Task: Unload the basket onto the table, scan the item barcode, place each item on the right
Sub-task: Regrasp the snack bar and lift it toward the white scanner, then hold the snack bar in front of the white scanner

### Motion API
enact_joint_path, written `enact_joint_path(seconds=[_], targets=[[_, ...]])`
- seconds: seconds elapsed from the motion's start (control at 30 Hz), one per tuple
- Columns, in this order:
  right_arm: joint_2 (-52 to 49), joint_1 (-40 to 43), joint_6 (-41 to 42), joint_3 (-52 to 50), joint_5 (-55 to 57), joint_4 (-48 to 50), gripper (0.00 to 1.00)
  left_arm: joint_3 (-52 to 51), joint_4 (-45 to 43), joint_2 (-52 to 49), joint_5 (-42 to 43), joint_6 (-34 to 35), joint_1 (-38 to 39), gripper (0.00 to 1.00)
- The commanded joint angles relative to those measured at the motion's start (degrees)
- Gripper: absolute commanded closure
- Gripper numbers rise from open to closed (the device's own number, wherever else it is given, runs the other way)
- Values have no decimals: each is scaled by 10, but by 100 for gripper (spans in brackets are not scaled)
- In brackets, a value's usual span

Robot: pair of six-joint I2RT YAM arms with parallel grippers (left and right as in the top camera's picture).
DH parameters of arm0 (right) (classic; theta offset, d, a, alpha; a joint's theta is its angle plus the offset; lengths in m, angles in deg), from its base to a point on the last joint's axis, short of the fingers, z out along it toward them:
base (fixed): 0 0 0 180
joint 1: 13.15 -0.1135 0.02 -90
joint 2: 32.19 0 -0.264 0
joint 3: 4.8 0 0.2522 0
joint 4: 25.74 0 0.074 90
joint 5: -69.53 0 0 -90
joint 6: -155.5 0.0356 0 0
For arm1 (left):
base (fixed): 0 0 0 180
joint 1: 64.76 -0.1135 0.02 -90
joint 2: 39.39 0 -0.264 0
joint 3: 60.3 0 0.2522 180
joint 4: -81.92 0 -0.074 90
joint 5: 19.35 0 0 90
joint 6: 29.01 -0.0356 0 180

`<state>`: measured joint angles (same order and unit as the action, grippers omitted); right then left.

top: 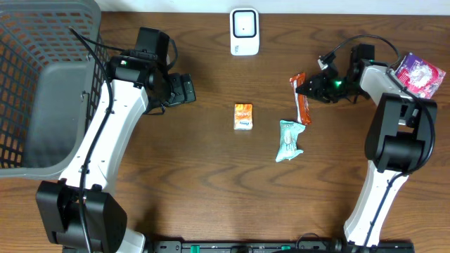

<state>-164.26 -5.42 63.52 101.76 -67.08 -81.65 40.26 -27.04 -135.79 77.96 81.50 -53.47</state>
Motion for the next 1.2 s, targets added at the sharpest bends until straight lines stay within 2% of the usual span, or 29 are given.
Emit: enact_joint_path(seconds=[0.0,0.13,0.17,0.3,0.33,0.47,0.6,0.7,0.83,0.93,1.03,1.17], targets=[[7,-22,11,-7,90,-7,62,-4,3,-3,-5,-10,-1,2],[7,-50,11,-7,169,-24,62,-4,3,-3,-5,-10,-1,2],[7,-57,11,-7,180,-26,64,-4,3,-3,-5,-10,-1,2],[7,-80,11,-7,210,-25,95,-4,3,-3,-5,-10,-1,2],[7,-84,12,-7,212,-24,99,-4,3,-3,-5,-10,-1,2],[7,-99,39,17,228,-26,99,-4,3,-3,-5,-10,-1,2],[15,-116,53,104,272,-52,99,-4,3,-3,-5,-10,-1,2],[26,-146,54,200,396,-71,99,-4,3,-3,-5,-10,-1,2],[28,-200,43,280,602,-51,99,-4,3,-3,-5,-10,-1,2],[28,-247,-28,285,724,26,99,-4,3,-3,-5,-10,-1,2],[11,-288,-131,284,779,115,99,-4,3,-3,-5,-10,-1,2],[-27,-327,-229,283,834,236,99,-4,3,-3,-5,-10,-1,2]])
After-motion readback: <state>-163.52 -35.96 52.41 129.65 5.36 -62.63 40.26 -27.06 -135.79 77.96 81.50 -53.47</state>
